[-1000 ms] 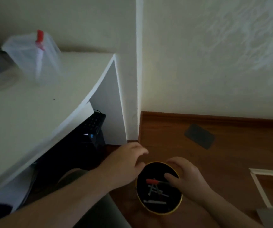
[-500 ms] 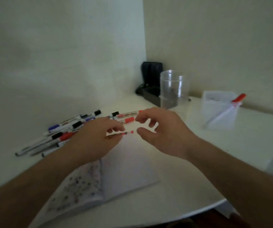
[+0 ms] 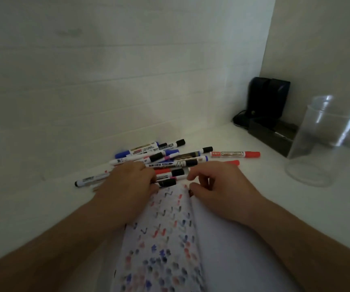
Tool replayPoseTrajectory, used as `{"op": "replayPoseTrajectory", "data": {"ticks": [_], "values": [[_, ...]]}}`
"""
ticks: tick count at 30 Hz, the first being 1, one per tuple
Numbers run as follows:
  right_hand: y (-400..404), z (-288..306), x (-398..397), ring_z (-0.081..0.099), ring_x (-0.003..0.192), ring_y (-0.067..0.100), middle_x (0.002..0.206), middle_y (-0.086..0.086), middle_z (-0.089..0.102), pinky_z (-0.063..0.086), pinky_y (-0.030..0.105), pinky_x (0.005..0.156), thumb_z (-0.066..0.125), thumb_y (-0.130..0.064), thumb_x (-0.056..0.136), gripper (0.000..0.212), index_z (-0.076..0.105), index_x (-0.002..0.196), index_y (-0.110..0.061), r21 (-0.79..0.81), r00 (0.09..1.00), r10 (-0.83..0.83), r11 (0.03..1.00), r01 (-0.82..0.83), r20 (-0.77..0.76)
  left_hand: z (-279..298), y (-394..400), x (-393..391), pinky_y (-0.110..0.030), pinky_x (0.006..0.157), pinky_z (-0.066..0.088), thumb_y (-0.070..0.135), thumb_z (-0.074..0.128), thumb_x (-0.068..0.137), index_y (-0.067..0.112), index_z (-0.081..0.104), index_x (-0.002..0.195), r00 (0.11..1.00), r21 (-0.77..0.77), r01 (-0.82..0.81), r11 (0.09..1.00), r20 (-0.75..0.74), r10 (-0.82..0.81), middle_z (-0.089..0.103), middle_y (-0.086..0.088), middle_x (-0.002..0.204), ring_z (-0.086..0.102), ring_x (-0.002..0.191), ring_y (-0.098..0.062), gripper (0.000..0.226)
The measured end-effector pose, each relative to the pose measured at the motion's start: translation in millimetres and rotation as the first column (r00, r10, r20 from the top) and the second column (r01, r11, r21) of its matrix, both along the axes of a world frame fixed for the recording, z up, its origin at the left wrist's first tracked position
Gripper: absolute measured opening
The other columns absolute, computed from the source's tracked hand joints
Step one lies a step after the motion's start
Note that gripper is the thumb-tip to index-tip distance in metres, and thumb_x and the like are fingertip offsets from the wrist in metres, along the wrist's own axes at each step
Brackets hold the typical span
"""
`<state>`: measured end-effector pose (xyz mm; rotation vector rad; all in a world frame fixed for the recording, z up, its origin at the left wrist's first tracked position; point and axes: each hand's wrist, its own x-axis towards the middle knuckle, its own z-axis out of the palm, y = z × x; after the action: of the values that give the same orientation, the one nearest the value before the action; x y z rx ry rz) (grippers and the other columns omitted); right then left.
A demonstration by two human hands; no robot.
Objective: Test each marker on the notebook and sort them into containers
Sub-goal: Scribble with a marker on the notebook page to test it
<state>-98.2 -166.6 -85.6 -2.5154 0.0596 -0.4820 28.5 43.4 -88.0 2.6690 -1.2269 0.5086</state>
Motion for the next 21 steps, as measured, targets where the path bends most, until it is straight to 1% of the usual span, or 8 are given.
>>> {"op": "replayPoseTrajectory", "data": {"ticks": [4, 7, 12, 14, 16, 17, 19, 21], "values": [[-0.6, -2.6, -0.4, 0.057, 0.076, 0.002, 0.078, -0.015, 0.062, 0.046, 0.016, 0.068, 0.071, -0.032, 0.092, 0.016, 0.067, 0.096, -0.047, 0.043, 1.000, 0.016, 0.999, -0.015, -0.017, -10.4, -3.6, 1.6, -0.037, 0.068, 0.047, 0.037, 0.070, 0.090, 0.026, 0.063, 0.088, 0.984, 0.058, 0.058, 0.997, 0.167, -0.067, 0.065, 0.001, 0.087, 0.058, 0.075, -0.019, 0.014], [-2.3, -2.4, -0.3, 0.060, 0.076, 0.005, 0.080, -0.014, 0.064, 0.052, 0.020, 0.068, 0.071, -0.031, 0.092, 0.018, 0.067, 0.095, -0.049, 0.085, 1.000, 0.012, 0.996, -0.012, 0.003, -10.0, -1.7, -3.7, -0.040, 0.069, 0.046, 0.029, 0.070, 0.090, 0.023, 0.062, 0.091, 0.966, 0.080, 0.064, 0.995, 0.245, -0.082, 0.065, -0.002, 0.088, 0.058, 0.078, -0.023, 0.010], [2.3, -0.4, -4.2, 0.057, 0.062, 0.006, 0.078, -0.008, 0.065, 0.051, 0.025, 0.064, 0.073, -0.031, 0.092, 0.020, 0.068, 0.110, -0.039, 0.289, 0.995, 0.034, 0.955, -0.060, 0.095, 17.8, -10.7, -22.6, -0.035, 0.067, 0.034, 0.018, 0.063, 0.096, 0.023, 0.060, 0.101, 0.950, -0.123, 0.109, 0.987, 0.306, -0.067, 0.065, 0.002, 0.080, 0.055, 0.077, -0.025, 0.008], [3.0, 8.8, -4.7, 0.053, 0.056, 0.014, 0.071, -0.002, 0.062, 0.045, 0.025, 0.052, 0.066, -0.015, 0.095, 0.022, 0.066, 0.110, -0.030, 0.647, 0.994, 0.010, 0.758, -0.076, 0.105, 32.3, -20.7, -29.3, -0.035, 0.070, 0.033, 0.022, 0.058, 0.098, 0.026, 0.059, 0.114, 0.948, -0.197, 0.150, 0.969, 0.308, -0.084, 0.068, 0.006, 0.089, 0.052, 0.084, -0.022, 0.016], [0.9, 20.8, -7.0, 0.044, 0.050, 0.019, 0.070, 0.008, 0.057, 0.035, 0.022, 0.043, 0.051, -0.011, 0.093, 0.019, 0.064, 0.105, -0.018, 0.948, 0.998, -0.009, 0.313, -0.055, 0.061, 43.1, -29.2, -34.1, -0.038, 0.079, 0.037, 0.022, 0.061, 0.098, 0.027, 0.063, 0.124, 0.926, -0.220, 0.252, 0.942, 0.338, -0.169, 0.070, 0.010, 0.103, 0.051, 0.096, -0.020, 0.026], [-3.4, 24.1, -8.4, 0.042, 0.049, 0.019, 0.070, 0.009, 0.056, 0.031, 0.021, 0.043, 0.049, -0.019, 0.095, 0.017, 0.064, 0.102, -0.017, 0.984, 0.999, 0.004, 0.174, -0.048, 0.048, 46.5, -31.8, -33.8, -0.039, 0.083, 0.038, 0.019, 0.064, 0.097, 0.027, 0.066, 0.122, 0.899, -0.215, 0.333, 0.918, 0.366, -0.241, 0.070, 0.011, 0.108, 0.052, 0.101, -0.021, 0.026], [-10.3, 24.6, -8.6, 0.040, 0.049, 0.017, 0.071, 0.007, 0.054, 0.025, 0.021, 0.043, 0.047, -0.044, 0.101, 0.033, 0.067, 0.102, -0.017, 0.990, 0.995, 0.100, 0.138, -0.006, -0.008, 50.8, -39.3, -42.1, -0.038, 0.089, 0.040, 0.014, 0.066, 0.097, 0.028, 0.073, 0.112, 0.833, -0.175, 0.486, 0.856, 0.389, -0.393, 0.067, 0.008, 0.114, 0.053, 0.103, -0.021, 0.021], [-13.9, 20.4, -9.3, 0.036, 0.050, 0.014, 0.072, 0.005, 0.053, 0.020, 0.023, 0.042, 0.047, -0.065, 0.097, 0.058, 0.069, 0.115, -0.015, 0.977, 0.964, 0.260, 0.213, -0.011, -0.046, 49.7, -49.5, -53.8, -0.034, 0.085, 0.043, 0.029, 0.069, 0.094, 0.035, 0.072, 0.097, 0.874, -0.279, 0.481, 0.831, 0.220, -0.433, 0.063, 0.009, 0.103, 0.053, 0.093, -0.015, 0.008]]}}
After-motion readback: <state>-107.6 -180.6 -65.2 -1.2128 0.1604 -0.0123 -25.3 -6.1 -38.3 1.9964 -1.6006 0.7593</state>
